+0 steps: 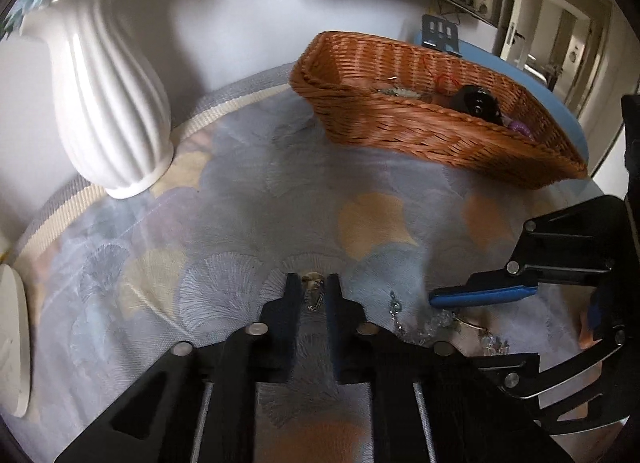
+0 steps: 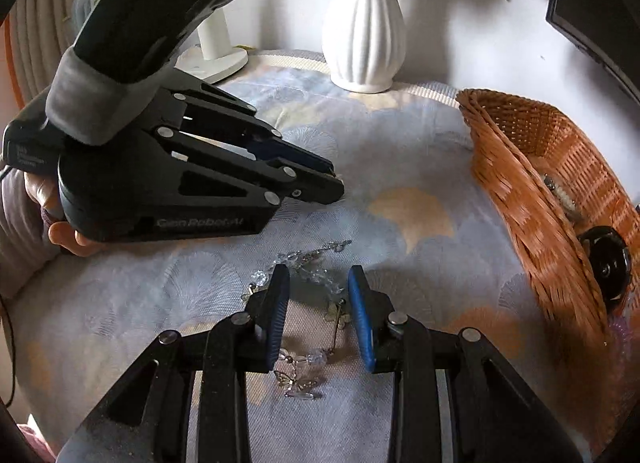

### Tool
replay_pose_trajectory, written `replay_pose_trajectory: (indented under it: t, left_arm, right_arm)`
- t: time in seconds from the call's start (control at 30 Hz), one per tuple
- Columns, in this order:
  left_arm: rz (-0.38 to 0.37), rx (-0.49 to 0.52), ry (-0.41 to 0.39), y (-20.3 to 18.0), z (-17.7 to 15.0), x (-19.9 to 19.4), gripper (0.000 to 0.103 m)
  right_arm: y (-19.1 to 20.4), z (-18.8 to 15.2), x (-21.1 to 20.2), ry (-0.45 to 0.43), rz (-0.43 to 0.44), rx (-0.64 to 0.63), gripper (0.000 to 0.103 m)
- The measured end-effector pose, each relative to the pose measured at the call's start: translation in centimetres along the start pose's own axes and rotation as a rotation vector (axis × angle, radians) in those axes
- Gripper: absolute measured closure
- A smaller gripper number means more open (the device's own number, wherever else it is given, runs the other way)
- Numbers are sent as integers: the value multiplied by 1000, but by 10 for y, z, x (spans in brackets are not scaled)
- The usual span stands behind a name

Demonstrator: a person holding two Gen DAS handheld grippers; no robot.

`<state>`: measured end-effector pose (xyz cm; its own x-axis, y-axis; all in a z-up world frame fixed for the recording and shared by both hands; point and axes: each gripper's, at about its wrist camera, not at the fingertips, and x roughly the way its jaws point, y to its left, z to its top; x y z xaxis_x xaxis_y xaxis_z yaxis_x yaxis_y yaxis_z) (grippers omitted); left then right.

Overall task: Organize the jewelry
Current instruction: 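Grasp the gold charm with the left tool while the right tool grasps the crystal bead bracelet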

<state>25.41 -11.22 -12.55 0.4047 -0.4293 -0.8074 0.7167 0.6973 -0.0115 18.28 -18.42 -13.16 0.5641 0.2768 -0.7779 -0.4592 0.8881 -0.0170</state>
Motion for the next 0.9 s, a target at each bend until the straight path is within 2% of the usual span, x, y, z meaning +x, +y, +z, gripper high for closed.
replay_pose_trajectory:
  t: [0.03, 0.13, 0.47, 0.67, 0.9]
  left_arm:
    - [6, 8, -2, -2, 0, 0, 92]
    - [3, 9, -5, -4, 0, 0, 96]
    - [-30, -21, -25, 1, -7, -9, 97]
    - [-45, 0, -48, 0, -10, -16, 98]
    - [-107, -71, -70, 19, -8, -21, 98]
  right_arm:
    - [2, -1, -1, -5, 15, -14, 93]
    - [4, -2, -4, -24, 13, -16, 93]
    - [-29, -21, -38, -81, 62, 142, 93]
    - [-32, -21, -43, -110, 85, 167, 93]
    - [-44, -18, -43, -127, 109, 214, 92]
